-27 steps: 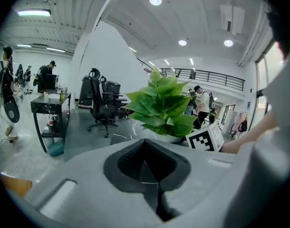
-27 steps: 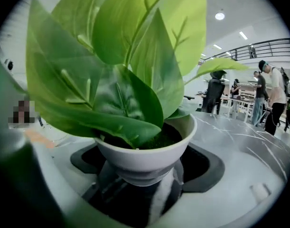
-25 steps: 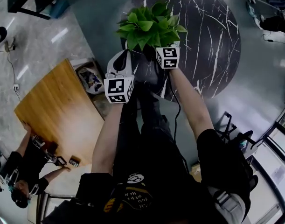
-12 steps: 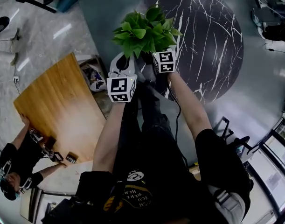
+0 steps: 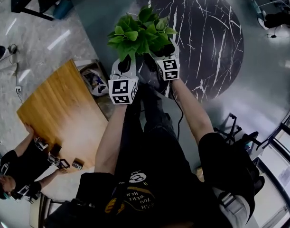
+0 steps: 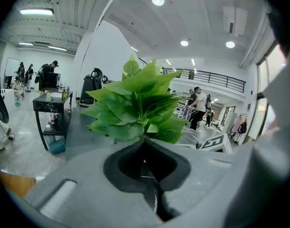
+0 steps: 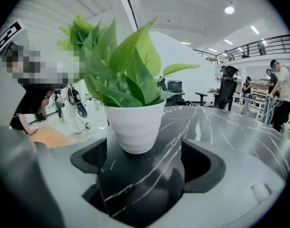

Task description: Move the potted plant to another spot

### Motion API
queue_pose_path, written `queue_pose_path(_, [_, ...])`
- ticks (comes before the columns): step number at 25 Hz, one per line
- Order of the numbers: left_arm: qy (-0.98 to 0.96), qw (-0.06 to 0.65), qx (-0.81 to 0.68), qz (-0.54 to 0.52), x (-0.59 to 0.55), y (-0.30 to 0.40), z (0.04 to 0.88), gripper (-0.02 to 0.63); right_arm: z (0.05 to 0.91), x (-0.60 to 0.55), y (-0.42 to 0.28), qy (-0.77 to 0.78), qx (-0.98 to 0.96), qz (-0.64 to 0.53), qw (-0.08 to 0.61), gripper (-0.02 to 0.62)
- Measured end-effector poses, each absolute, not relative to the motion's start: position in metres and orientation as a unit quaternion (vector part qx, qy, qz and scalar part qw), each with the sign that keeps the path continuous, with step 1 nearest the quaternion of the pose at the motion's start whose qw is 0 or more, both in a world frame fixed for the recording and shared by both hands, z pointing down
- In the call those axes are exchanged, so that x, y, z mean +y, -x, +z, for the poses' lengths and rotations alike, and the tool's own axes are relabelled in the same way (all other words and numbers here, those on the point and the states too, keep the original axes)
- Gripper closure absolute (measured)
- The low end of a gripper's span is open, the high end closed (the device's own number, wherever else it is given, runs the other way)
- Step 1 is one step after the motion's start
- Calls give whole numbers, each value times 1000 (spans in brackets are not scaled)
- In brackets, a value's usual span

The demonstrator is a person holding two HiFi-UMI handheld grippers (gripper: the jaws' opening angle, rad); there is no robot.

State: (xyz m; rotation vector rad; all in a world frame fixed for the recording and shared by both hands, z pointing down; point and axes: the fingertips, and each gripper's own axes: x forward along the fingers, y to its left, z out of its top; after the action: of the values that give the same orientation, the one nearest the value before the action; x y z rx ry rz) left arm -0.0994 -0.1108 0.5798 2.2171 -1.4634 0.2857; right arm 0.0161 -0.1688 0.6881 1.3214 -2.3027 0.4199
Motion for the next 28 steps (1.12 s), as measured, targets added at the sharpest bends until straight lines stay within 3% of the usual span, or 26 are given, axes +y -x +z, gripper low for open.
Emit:
queue_pose_path(1, [-808,235,-530,106,-105,98,580,601,686,-158,-23,-484,-829,161,229,107])
queue_pose_path(2, [-809,238,-527,109,-97,96,580,601,682,-144,-31,-489,-823,170,233,168])
queue_pose_path(5, [-809,248,-520,112,-69,91,574,601,651,-100,-48,-509,-809,188,229,505])
queue_pose_path(6, [-809,250,-520,112,-61,89,569,601,635,-86,-50,-512,-808,192,219,589])
queue_pose_path(18, [-797,190,-568,80,11,32,445,601,476,7,-37,-459,-861,175,135,592])
queue_pose_path(28, [-829,154,-533,75,58,-7,392,601,396,43,-56,-478,-860,142,109,594])
